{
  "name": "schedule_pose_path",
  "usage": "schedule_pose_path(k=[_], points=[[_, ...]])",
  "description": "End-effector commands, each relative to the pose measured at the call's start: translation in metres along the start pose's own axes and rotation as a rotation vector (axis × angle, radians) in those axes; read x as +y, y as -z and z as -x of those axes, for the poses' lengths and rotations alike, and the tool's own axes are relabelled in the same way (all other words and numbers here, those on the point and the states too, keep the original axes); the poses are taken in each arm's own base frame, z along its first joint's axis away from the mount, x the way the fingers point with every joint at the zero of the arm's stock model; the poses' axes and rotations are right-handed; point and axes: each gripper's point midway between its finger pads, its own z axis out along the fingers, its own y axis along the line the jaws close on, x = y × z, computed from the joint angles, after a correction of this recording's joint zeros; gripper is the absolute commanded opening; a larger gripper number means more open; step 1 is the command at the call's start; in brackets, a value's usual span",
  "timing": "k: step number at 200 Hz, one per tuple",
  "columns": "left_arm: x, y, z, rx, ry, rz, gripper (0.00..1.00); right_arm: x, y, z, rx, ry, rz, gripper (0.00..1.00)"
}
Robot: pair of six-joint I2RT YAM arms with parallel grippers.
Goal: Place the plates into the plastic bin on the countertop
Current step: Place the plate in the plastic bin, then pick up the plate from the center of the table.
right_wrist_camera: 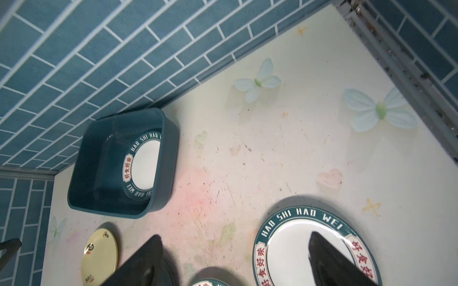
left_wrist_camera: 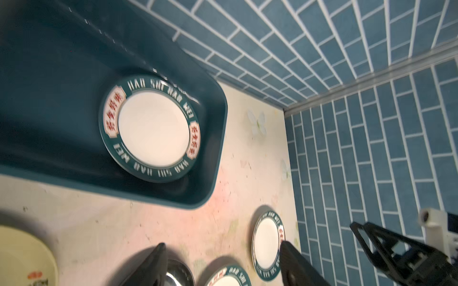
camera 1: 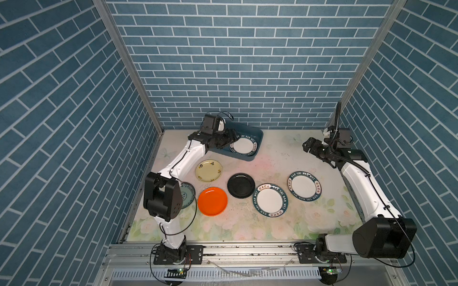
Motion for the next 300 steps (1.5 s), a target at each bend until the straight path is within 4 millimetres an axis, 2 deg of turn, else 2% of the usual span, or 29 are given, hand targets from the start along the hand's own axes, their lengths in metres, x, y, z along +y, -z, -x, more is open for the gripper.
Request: schedule_pose_path(k=[1, 39, 66, 103, 129, 166, 190, 229, 262, 300], points=[[-0.003, 0.002, -0.035, 0.006, -0.005, 0.015, 0.74, 0.004, 0.003, -0.022, 0.068, 0.017, 0.055, 0.95], [0.001, 0.008, -0.116, 0.075, -0.038, 0.072, 0.79, 0.005, -0.003, -0.063, 0.163, -0.001, 0.113, 0.97], [0.007, 0.003, -0.174, 0.143, -0.058, 0.089, 0.79, 0.011, -0.003, -0.091, 0.227, 0.008, 0.146, 0.98], [0.026, -0.009, -0.223, 0.210, -0.034, 0.089, 0.78, 0.016, -0.003, -0.126, 0.268, 0.047, 0.121, 0.98], [0.037, -0.014, -0.240, 0.253, -0.029, 0.098, 0.78, 0.013, -0.008, -0.147, 0.271, 0.012, 0.097, 0.98], [0.034, -0.028, -0.256, 0.306, 0.020, 0.048, 0.76, 0.018, -0.019, -0.175, 0.288, -0.093, 0.104, 0.97], [0.036, -0.036, -0.264, 0.319, 0.064, 0.026, 0.74, 0.013, -0.032, -0.193, 0.298, -0.153, 0.082, 0.96], [0.051, -0.037, -0.280, 0.373, 0.118, 0.054, 0.73, 0.009, -0.039, -0.211, 0.304, -0.171, 0.050, 0.96], [0.048, -0.032, -0.288, 0.405, 0.133, 0.021, 0.73, 0.007, -0.044, -0.226, 0.331, -0.157, 0.031, 0.96], [0.048, -0.048, -0.299, 0.449, 0.150, -0.019, 0.71, 0.008, -0.058, -0.241, 0.359, -0.135, 0.013, 0.96]])
